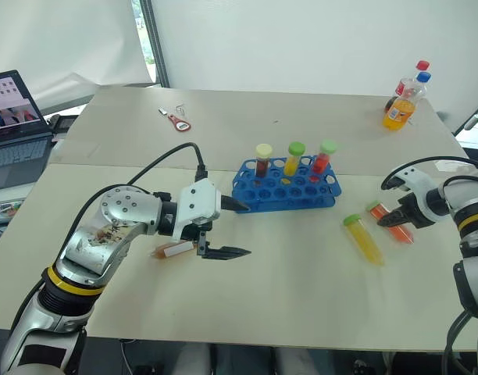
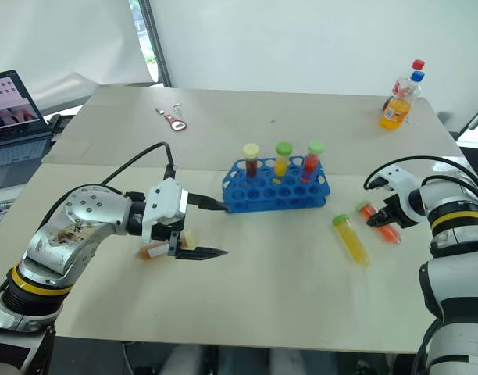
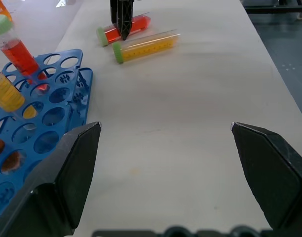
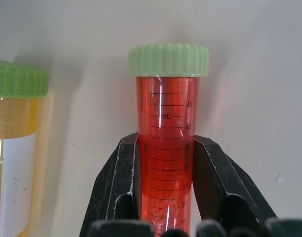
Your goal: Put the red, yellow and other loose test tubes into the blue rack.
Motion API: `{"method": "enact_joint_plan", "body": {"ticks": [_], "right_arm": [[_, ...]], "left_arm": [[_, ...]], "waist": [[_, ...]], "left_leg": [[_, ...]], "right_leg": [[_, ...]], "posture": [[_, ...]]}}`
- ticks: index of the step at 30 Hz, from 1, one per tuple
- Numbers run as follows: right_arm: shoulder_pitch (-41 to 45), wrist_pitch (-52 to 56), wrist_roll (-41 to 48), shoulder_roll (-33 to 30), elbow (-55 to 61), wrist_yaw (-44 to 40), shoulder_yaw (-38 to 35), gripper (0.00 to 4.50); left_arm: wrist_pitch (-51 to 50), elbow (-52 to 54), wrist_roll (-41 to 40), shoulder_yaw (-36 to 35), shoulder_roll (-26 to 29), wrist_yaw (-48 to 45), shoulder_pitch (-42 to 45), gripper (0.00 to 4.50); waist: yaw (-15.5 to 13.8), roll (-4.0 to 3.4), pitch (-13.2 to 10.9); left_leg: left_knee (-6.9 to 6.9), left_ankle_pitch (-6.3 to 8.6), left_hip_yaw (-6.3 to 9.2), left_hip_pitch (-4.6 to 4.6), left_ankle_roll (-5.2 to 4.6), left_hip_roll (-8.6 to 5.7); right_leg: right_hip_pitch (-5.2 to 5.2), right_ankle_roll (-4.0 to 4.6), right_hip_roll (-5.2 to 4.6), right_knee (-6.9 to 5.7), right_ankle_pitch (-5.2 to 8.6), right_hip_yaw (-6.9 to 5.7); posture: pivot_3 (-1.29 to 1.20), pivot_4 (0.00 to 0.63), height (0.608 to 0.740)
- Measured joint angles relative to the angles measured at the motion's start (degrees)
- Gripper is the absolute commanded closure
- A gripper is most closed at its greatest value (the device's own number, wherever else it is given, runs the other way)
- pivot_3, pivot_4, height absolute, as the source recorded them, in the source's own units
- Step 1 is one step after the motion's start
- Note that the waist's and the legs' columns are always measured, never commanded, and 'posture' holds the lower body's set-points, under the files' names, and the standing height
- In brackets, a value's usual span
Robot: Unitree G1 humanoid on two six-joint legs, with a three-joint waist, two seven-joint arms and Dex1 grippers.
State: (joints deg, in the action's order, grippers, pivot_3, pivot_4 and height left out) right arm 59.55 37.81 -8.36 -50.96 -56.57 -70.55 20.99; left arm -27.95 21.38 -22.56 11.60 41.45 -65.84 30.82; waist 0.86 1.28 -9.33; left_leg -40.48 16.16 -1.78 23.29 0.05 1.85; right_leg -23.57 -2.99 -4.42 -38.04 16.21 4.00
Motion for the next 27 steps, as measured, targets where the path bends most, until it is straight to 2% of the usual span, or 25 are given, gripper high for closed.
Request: {"method": "enact_joint_plan", "body": {"ticks": [3,5,9,12,16,20,23,27], "right_arm": [[-0.98,0.83,0.77,-1.01,3.15,-1.76,-1.58,3.45],[-3.87,1.32,3.14,-4.42,11.39,-3.78,-4.79,3.45],[-13.89,2.36,12.19,-8.69,33.58,-3.7,-19.05,3.45],[-20.67,3.05,20.82,-2.8,48.56,0.8,-31.77,3.45],[-27.84,2.21,25.52,9.97,64.27,13.28,-40.15,3.45],[-32.74,-2.7,25.06,20.01,68.37,23.7,-39.23,3.45],[-34.26,-11.79,22.03,25.6,66.4,30.97,-37.82,3.45],[-34.96,-19.84,19.76,28.72,61.53,35.75,-36.11,3.45]], "left_arm": [[0.47,-0.39,0.14,-0.05,0.26,-0.36,-0.16,0.0],[0.48,-1.26,0.11,-0.75,0.74,-0.25,-0.8,0.0],[0.35,-2.26,-0.34,-3.67,0.84,0.68,-2.86,0.0],[0.05,-2.18,-2.27,-5.3,-0.49,1.8,-2.91,0.0],[-0.87,-2.23,-5.45,-8.08,-2.55,3.15,-3.07,0.0],[-0.88,-2.22,-8.46,-9.79,-3.91,3.5,-3.11,0.0],[-1.31,-2.26,-10.36,-10.6,-5.06,3.83,-3.05,0.0],[-3.17,-2.51,-11.57,-10.55,-5.82,4.58,-2.16,0.0]], "waist": [[-0.02,-0.05,-0.01],[-0.24,-0.18,-0.04],[-0.37,-0.21,-0.04],[0.01,-0.19,-0.04],[-0.14,-0.16,-0.03],[-0.42,-0.16,-0.04],[-0.23,-0.17,-0.03],[-0.09,-0.17,-0.03]], "left_leg": [[0.0,0.0,0.01,0.03,0.0,0.0],[0.0,0.0,0.05,0.11,0.0,-0.01],[-0.1,0.0,0.28,0.5,0.0,0.04],[-0.32,0.01,0.43,0.51,-0.02,0.05],[-0.47,0.01,0.49,0.48,-0.01,0.02],[-0.56,-0.03,0.46,0.49,0.05,-0.07],[-0.53,-0.05,0.4,0.47,0.06,-0.06],[-0.5,-0.07,0.36,0.45,0.09,-0.04]], "right_leg": [[-0.03,0.0,-0.01,-0.01,0.0,0.0],[-0.15,0.0,-0.02,-0.04,0.0,0.0],[-0.58,0.0,0.01,-0.27,0.0,-0.03],[-0.56,0.0,0.01,-0.52,0.0,0.0],[-0.5,-0.01,-0.01,-0.64,-0.01,-0.02],[-0.56,-0.01,-0.05,-0.84,-0.01,-0.01],[-0.56,-0.01,-0.04,-0.86,-0.01,-0.01],[-0.57,0.0,0.0,-0.86,-0.01,-0.02]], "posture": [[0.0,0.15,0.715],[0.0,0.15,0.715],[0.0,0.15,0.715],[0.0,0.15,0.715],[0.0,0.15,0.715],[0.0,0.15,0.715],[0.0,0.15,0.715],[0.0,0.15,0.715]]}}
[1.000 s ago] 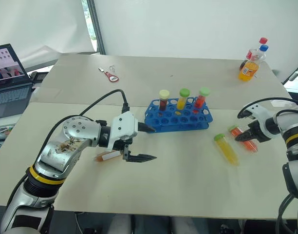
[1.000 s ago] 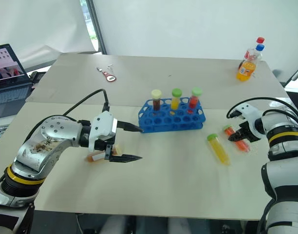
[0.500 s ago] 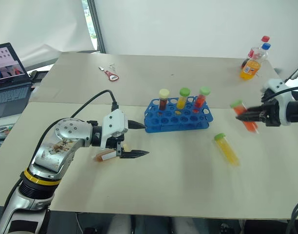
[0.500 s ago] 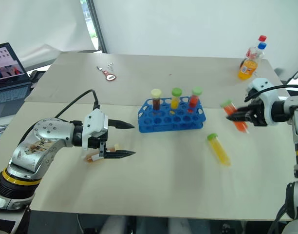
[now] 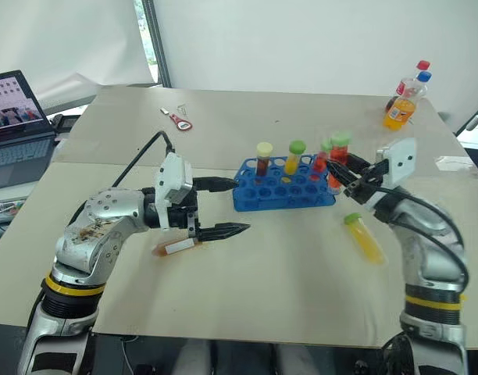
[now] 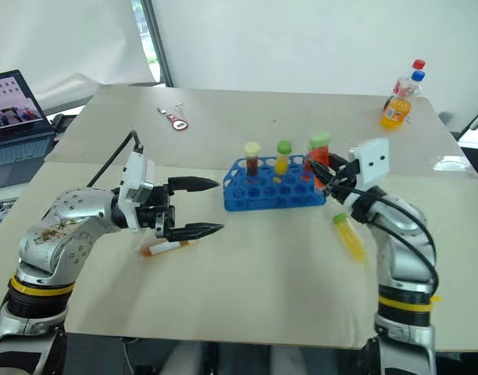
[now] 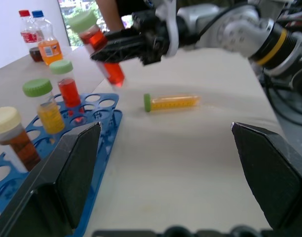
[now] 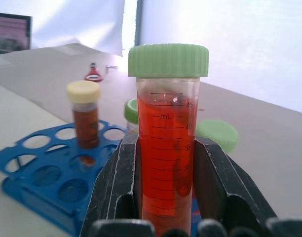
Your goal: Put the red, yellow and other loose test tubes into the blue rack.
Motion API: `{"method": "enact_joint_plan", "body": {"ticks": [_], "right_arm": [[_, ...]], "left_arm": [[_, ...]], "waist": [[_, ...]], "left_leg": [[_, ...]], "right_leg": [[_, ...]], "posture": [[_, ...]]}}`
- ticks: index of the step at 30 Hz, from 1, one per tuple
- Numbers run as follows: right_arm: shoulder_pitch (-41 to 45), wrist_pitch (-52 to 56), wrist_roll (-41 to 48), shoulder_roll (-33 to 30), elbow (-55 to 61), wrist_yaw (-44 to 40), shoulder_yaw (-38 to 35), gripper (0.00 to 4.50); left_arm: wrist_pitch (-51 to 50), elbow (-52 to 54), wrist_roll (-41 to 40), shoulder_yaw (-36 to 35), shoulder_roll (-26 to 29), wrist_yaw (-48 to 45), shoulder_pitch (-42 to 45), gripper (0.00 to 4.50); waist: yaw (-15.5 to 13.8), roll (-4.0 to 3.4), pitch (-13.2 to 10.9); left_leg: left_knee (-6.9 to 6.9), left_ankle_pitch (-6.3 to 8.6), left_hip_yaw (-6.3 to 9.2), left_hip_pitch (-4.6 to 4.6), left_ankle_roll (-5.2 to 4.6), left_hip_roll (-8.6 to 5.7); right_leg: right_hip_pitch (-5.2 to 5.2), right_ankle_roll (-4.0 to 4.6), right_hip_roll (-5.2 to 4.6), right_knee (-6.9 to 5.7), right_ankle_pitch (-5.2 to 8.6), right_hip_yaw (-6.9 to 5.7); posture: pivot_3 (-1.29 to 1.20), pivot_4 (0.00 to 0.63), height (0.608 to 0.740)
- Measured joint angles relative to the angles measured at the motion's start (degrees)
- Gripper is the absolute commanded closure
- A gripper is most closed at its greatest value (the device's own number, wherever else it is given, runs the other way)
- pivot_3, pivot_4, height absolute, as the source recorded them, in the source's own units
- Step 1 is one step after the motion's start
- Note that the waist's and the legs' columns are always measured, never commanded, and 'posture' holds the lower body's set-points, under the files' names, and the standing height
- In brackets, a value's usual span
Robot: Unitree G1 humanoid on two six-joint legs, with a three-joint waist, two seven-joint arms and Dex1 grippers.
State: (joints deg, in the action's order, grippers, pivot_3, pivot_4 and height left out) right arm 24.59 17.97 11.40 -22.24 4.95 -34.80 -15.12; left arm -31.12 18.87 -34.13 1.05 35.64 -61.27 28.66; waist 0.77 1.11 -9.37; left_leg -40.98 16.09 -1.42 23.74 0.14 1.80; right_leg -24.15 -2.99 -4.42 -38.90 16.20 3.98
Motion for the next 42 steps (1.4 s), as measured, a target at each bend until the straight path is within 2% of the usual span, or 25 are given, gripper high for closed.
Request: {"method": "enact_joint_plan", "body": {"ticks": [7,15,20,34,36,39,40,42], "right_arm": [[0.63,-10.46,-1.84,2.42,-9.25,4.81,3.0,3.45],[2.74,-17.74,-2.93,3.1,-16.2,7.94,4.32,3.46],[3.04,-19.5,-3.25,3.41,-17.97,9.54,4.82,3.46],[2.25,-21.69,-2.23,9.12,-18.91,16.42,4.53,3.46],[1.8,-22.31,-2.0,9.9,-18.66,16.92,4.5,2.43],[0.94,-22.46,-1.55,10.53,-18.5,17.64,4.56,1.32],[0.76,-22.45,-1.47,10.56,-18.46,17.7,4.58,1.18],[0.03,-22.33,-1.09,10.51,-17.35,17.78,4.58,0.36]], "left_arm": [[-0.25,-1.22,0.29,0.57,-0.28,0.5,0.66,0.0],[1.19,-2.01,1.37,1.88,-0.28,-0.11,0.37,0.0],[1.77,-2.01,2.47,2.2,-0.34,0.07,-0.49,0.0],[2.4,-2.08,2.7,2.4,-2.0,1.74,-0.46,0.0],[2.4,-2.09,2.75,2.4,-2.11,1.88,-0.41,0.0],[2.4,-2.09,2.86,2.43,-2.26,2.21,-0.22,0.0],[2.4,-2.09,2.92,2.43,-2.29,2.27,-0.17,0.0],[2.4,-2.09,3.01,2.46,-2.44,2.44,-0.04,0.0]], "waist": [[0.27,0.0,0.0],[0.29,0.0,0.0],[0.21,0.0,0.0],[0.96,0.0,0.0],[1.28,-0.01,0.0],[1.5,-0.01,0.0],[1.5,-0.01,0.0],[1.47,-0.01,0.0]], "left_leg": [[0.03,-0.03,-0.01,-0.01,0.05,0.0],[0.03,-0.04,-0.02,-0.02,0.06,0.0],[0.02,-0.04,-0.02,-0.01,0.06,0.0],[0.06,-0.04,0.08,-0.05,0.06,0.03],[0.07,-0.04,0.13,-0.05,0.06,0.03],[0.08,-0.04,0.19,-0.04,0.06,0.02],[0.08,-0.04,0.19,-0.04,0.06,0.02],[0.08,-0.04,0.2,-0.03,0.06,0.02]], "right_leg": [[0.0,0.0,0.0,0.01,0.0,0.01],[0.01,0.01,0.0,0.01,0.0,0.01],[0.02,0.01,0.0,0.01,0.0,0.01],[0.01,0.02,0.01,-0.04,-0.01,0.01],[0.01,0.01,0.01,-0.06,-0.01,0.01],[0.01,0.01,0.0,-0.09,-0.01,0.01],[0.01,0.01,0.0,-0.08,-0.01,0.01],[0.01,0.01,0.0,-0.09,-0.01,0.01]], "posture": [[0.0,0.15,0.715],[0.0,0.15,0.715],[0.0,0.15,0.715],[0.0,0.15,0.715],[0.0,0.15,0.715],[0.0,0.15,0.715],[0.0,0.15,0.715],[0.0,0.15,0.715]]}}
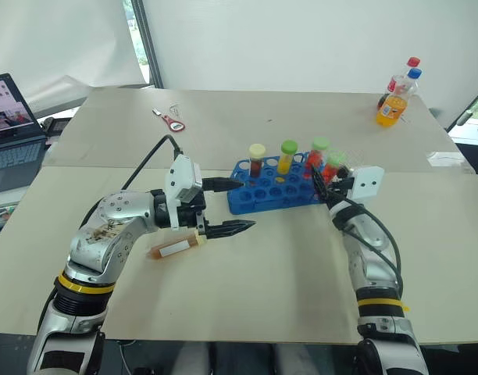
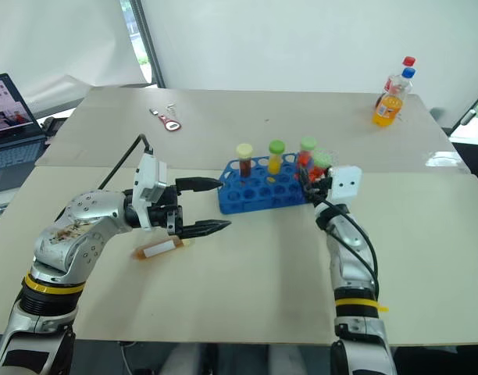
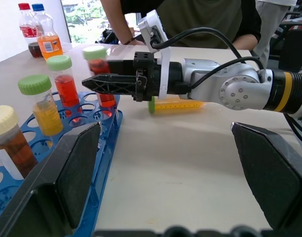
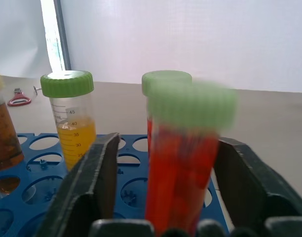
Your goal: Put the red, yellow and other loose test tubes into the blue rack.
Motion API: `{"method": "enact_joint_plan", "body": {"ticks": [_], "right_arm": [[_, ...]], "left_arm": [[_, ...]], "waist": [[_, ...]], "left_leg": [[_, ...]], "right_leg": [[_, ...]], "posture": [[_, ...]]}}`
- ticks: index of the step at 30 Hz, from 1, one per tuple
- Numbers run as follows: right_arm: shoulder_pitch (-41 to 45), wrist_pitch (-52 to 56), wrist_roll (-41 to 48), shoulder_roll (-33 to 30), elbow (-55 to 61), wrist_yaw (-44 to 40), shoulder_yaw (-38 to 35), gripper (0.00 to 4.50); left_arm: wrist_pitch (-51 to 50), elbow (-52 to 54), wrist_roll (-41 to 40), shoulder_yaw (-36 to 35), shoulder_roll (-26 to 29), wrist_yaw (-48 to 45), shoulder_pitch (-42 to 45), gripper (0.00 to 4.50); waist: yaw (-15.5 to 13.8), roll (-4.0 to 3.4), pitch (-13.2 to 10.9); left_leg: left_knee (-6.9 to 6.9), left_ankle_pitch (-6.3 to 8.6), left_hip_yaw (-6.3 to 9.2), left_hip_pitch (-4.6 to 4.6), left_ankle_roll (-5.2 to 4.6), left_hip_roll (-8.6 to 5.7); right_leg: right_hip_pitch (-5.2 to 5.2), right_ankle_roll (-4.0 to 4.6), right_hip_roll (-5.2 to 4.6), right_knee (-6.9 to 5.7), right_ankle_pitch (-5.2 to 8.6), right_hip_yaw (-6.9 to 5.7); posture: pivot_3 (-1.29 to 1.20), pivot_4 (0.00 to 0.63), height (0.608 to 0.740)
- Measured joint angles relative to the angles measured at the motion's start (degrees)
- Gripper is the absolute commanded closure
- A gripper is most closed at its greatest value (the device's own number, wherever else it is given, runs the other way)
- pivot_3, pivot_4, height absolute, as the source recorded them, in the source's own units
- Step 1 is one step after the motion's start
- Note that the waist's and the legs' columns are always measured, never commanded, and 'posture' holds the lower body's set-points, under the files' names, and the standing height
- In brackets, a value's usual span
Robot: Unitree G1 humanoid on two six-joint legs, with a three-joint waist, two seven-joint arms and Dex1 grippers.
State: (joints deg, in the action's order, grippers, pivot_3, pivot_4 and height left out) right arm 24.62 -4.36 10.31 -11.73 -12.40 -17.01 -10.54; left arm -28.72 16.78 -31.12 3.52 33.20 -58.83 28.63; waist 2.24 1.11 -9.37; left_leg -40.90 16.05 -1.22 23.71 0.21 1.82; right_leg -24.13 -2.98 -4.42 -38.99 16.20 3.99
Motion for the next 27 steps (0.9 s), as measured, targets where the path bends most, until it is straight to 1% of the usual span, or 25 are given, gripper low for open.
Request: {"method": "enact_joint_plan", "body": {"ticks": [1,5,9,12,14,15,17,18,19,21,24,27], "right_arm": [[-0.4,0.3,0.05,-0.13,0.83,-0.05,0.02,0.05],[-3.57,3.91,0.19,-2.71,6.26,-0.86,0.41,0.05],[-11.34,14.24,3.75,-10.07,19.45,-4.19,-0.37,0.05],[-15.87,24.62,7.03,-17.43,30.86,-6.17,-2.44,0.05],[-17.94,34.4,9.4,-24.06,37.98,-7.4,-3.81,0.05],[-18.42,38.29,10.44,-26.91,40.23,-8.15,-4.29,0.05],[-19.03,47.65,12.37,-34.79,43.52,-10.42,-4.41,0.05],[-18.79,52.25,13.09,-38.29,44.05,-11.51,-4.4,0.05],[-18.44,55.85,13.55,-40.42,43.9,-12.09,-4.32,0.05],[-15.81,61.76,14.04,-42.81,41.86,-12.79,-2.59,0.05],[-10.56,67.63,14.0,-44.84,35.35,-13.94,1.74,0.05],[-5.54,70.97,13.89,-45.27,29.11,-16.1,7.04,0.05]], "left_arm": [[-0.01,0.0,0.0,0.02,-0.06,0.15,0.08,0.0],[-1.43,0.05,-0.05,0.44,-0.07,0.63,0.67,0.0],[-2.96,0.2,0.48,1.49,0.55,1.38,1.25,0.0],[-4.03,0.28,1.8,2.27,2.01,1.68,1.49,0.0],[-3.98,0.5,1.9,2.48,2.96,0.89,1.48,0.0],[-3.89,0.73,1.94,2.64,3.69,0.15,1.37,0.0],[-3.42,2.01,1.99,3.53,6.26,-2.6,0.61,0.0],[-2.6,2.63,2.17,4.28,7.57,-4.29,0.1,0.0],[-1.94,2.87,2.62,4.9,8.27,-5.59,-0.1,0.0],[-0.98,3.13,3.04,5.88,9.75,-7.86,-0.52,0.0],[0.25,3.64,3.04,6.67,10.09,-10.36,-0.63,0.0],[0.69,3.81,2.95,6.8,9.94,-11.49,-0.51,0.0]], "waist": [[-0.01,0.0,0.0],[-0.23,0.0,0.0],[-0.81,0.0,0.0],[-1.05,0.0,0.0],[-1.07,0.0,-0.01],[-1.08,0.01,-0.01],[-1.05,0.01,-0.01],[-1.08,0.01,-0.01],[-1.22,0.03,-0.01],[-1.25,0.04,-0.02],[-1.34,0.05,-0.03],[-1.47,0.04,-0.03]], "left_leg": [[0.0,0.0,0.0,0.0,0.0,0.0],[0.01,0.0,0.03,0.02,0.0,-0.01],[0.02,0.01,0.03,0.06,-0.02,-0.02],[0.0,0.02,0.02,0.04,-0.03,-0.02],[0.0,0.02,0.04,0.03,-0.04,-0.01],[0.0,0.02,0.05,0.01,-0.04,-0.01],[0.0,0.01,0.03,-0.02,-0.05,-0.01],[0.0,0.0,0.01,-0.03,-0.07,-0.01],[0.0,-0.01,-0.03,-0.02,-0.09,-0.02],[0.0,-0.03,-0.18,0.0,-0.13,-0.02],[0.0,-0.04,-0.27,0.04,-0.14,-0.02],[0.02,-0.03,-0.26,0.1,-0.16,-0.02]], "right_leg": [[0.0,0.0,0.0,0.0,0.0,0.0],[0.0,0.0,0.0,0.01,0.0,-0.01],[0.0,0.0,-0.01,0.04,0.0,0.0],[0.0,0.0,0.01,0.14,0.0,0.02],[0.02,0.0,0.03,0.17,0.0,0.01],[0.04,0.0,0.04,0.17,0.0,0.01],[0.09,0.0,0.06,0.21,0.0,0.01],[0.12,0.0,0.06,0.26,0.0,0.01],[0.17,0.0,0.07,0.32,0.0,0.01],[0.19,0.0,0.08,0.44,0.0,0.01],[0.18,0.0,0.07,0.5,0.0,0.02],[0.13,0.0,0.08,0.5,0.0,0.01]], "posture": [[0.0,0.15,0.715],[0.0,0.15,0.715],[0.0,0.15,0.715],[0.0,0.15,0.715],[0.0,0.15,0.715],[0.0,0.15,0.715],[0.0,0.15,0.715],[0.0,0.15,0.715],[0.0,0.15,0.715],[0.0,0.15,0.715],[0.0,0.15,0.715],[0.0,0.15,0.715]]}}
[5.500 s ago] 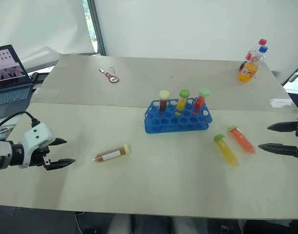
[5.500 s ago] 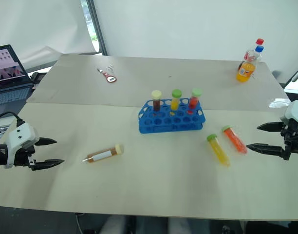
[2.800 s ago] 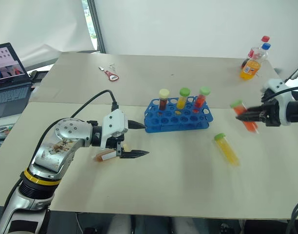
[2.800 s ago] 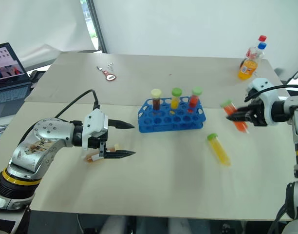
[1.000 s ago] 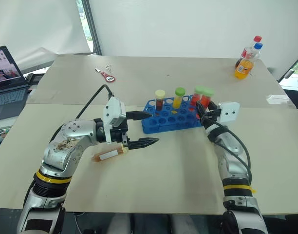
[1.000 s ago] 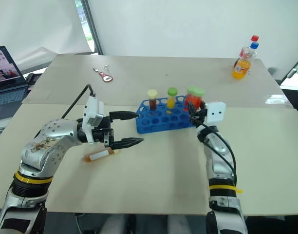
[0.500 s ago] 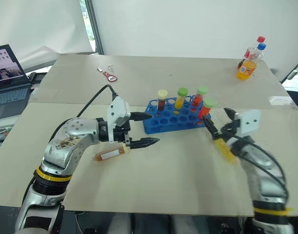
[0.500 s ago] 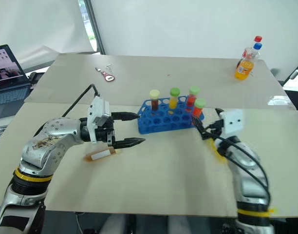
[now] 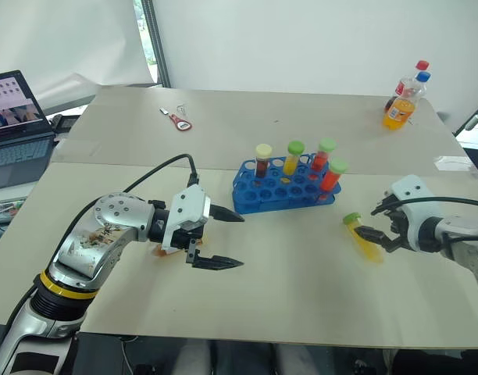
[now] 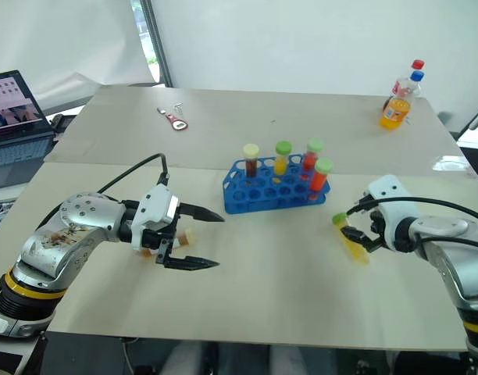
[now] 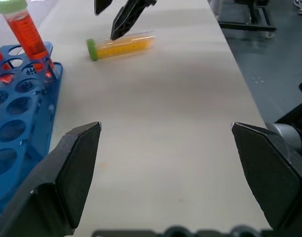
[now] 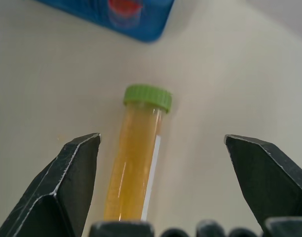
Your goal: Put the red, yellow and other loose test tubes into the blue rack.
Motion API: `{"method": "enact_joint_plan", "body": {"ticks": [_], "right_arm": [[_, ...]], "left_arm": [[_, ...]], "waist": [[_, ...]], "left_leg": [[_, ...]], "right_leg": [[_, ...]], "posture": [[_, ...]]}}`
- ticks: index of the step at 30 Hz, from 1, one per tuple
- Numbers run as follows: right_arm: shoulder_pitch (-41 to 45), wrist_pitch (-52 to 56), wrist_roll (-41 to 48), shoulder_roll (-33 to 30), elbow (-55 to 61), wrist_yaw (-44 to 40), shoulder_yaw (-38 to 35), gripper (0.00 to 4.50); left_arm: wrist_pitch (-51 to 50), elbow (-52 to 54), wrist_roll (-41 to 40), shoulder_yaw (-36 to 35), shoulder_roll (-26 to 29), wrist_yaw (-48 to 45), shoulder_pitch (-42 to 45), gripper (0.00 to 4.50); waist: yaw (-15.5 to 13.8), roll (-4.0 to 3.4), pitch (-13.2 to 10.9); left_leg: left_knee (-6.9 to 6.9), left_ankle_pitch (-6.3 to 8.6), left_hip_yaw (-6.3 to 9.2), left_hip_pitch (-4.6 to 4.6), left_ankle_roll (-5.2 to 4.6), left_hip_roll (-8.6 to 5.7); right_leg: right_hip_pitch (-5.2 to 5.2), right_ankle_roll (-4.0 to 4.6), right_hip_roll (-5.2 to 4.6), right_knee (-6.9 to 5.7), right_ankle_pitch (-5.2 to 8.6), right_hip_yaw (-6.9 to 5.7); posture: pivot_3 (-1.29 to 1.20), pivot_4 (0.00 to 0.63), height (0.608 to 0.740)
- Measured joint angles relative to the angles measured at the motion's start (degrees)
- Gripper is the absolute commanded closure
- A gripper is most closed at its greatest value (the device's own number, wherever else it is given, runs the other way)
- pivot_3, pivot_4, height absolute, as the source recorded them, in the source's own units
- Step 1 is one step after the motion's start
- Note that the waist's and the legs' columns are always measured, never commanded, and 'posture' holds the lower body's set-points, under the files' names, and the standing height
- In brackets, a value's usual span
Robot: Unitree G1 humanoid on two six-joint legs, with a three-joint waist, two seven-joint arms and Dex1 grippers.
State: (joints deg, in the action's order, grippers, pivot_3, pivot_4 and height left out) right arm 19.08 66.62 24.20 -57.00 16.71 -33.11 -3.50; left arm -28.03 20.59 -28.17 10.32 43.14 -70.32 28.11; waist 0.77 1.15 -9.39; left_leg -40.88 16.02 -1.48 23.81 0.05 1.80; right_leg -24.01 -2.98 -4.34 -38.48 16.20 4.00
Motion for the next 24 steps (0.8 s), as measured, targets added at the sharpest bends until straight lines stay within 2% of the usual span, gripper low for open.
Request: {"method": "enact_joint_plan", "body": {"ticks": [5,8,11,15,16,22,24], "right_arm": [[7.81,0.63,-1.89,-0.74,-8.84,-4.28,9.41,0.05],[13.43,1.15,-3.32,-0.92,-14.09,-7.39,14.45,0.89],[17.76,2.98,-3.75,-2.03,-16.15,-11.74,19.34,2.0],[20.1,6.18,-3.77,-2.32,-16.45,-14.28,22.12,3.34],[20.54,6.83,-3.78,-2.33,-16.48,-14.51,22.53,3.52],[20.69,9.09,-3.51,-2.33,-14.8,-14.99,22.45,3.56],[20.5,9.04,-1.73,-2.33,-11.67,-16.04,20.42,3.56]], "left_arm": [[0.72,0.7,0.14,0.79,-0.57,-0.63,0.06,0.0],[1.07,1.14,0.31,1.26,-1.58,-0.24,0.03,0.0],[1.66,1.16,1.13,2.05,-2.35,0.32,-0.08,0.0],[1.82,1.16,1.65,2.12,-2.62,1.03,-0.14,0.0],[1.9,1.16,1.87,2.15,-2.68,1.1,-0.16,0.0],[2.13,1.01,3.21,2.14,-2.65,1.17,-1.21,0.0],[2.12,0.71,3.26,1.8,-2.59,1.35,-1.45,0.0]], "waist": [[-0.03,0.0,0.0],[0.01,0.0,0.0],[-0.09,0.0,0.0],[-0.06,0.0,0.0],[-0.05,0.0,0.0],[-0.09,0.0,0.0],[-0.06,-0.01,0.0]], "left_leg": [[-0.01,0.02,0.0,0.05,-0.04,0.0],[-0.01,0.02,0.0,0.06,-0.04,0.0],[0.01,0.02,0.03,0.06,-0.04,0.01],[-0.01,0.03,0.09,0.07,-0.06,0.0],[-0.02,0.03,0.1,0.07,-0.06,0.01],[-0.01,0.03,0.11,0.07,-0.06,0.0],[-0.01,0.03,0.18,0.08,-0.06,0.01]], "right_leg": [[-0.04,0.0,-0.03,0.05,0.0,0.0],[-0.05,0.0,-0.03,0.08,0.0,0.01],[-0.07,0.0,-0.02,0.06,0.0,-0.01],[-0.07,0.0,-0.04,0.06,0.0,0.0],[-0.07,0.0,-0.04,0.06,0.0,-0.01],[-0.08,0.0,-0.04,0.05,0.0,-0.01],[-0.12,0.0,-0.04,0.02,0.0,0.0]], "posture": [[0.0,0.15,0.715],[0.0,0.15,0.715],[0.0,0.15,0.715],[0.0,0.15,0.715],[0.0,0.15,0.715],[0.0,0.15,0.715],[0.0,0.15,0.715]]}}
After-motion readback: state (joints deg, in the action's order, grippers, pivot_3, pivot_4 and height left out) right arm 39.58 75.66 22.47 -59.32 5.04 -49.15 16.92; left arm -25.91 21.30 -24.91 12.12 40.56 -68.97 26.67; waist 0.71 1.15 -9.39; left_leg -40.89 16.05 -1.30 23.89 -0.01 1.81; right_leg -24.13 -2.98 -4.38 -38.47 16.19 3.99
